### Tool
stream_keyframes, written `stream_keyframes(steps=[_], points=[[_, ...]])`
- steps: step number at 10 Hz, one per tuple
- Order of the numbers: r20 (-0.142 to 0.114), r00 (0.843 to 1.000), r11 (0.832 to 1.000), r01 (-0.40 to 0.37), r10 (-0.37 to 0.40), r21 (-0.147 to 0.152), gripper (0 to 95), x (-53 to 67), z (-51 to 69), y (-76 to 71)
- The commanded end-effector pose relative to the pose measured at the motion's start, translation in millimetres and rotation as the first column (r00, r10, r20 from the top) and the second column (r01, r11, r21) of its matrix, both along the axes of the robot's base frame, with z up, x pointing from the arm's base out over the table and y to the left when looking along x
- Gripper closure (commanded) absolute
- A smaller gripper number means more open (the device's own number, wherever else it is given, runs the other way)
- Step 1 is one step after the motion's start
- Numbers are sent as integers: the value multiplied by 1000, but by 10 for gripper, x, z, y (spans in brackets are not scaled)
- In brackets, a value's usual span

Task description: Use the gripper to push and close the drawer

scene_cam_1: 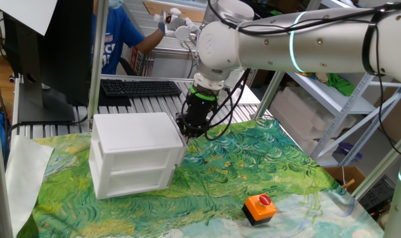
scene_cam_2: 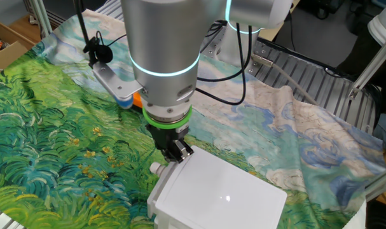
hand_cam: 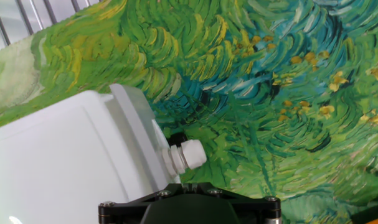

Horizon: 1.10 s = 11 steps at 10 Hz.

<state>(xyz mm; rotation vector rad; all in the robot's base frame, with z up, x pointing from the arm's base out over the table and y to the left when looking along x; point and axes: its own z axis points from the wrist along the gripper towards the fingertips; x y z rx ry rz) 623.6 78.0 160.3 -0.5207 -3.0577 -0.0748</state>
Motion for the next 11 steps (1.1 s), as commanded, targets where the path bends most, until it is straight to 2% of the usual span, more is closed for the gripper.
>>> stream_keyframes(steps=[1,4,7,9,10,11], points=[[2,1000,1000,6,-6,-2,950,-23,0,29],[6,1000,1000,19,-19,-4,950,-82,-15,114],[0,1000,1000,24,-24,-9,950,-85,34,187],[-5,1000,1000,1,-1,-21,950,-90,43,177],[-8,999,999,-36,36,-38,950,-95,59,164],[-14,996,994,-85,84,-72,950,-102,79,143]])
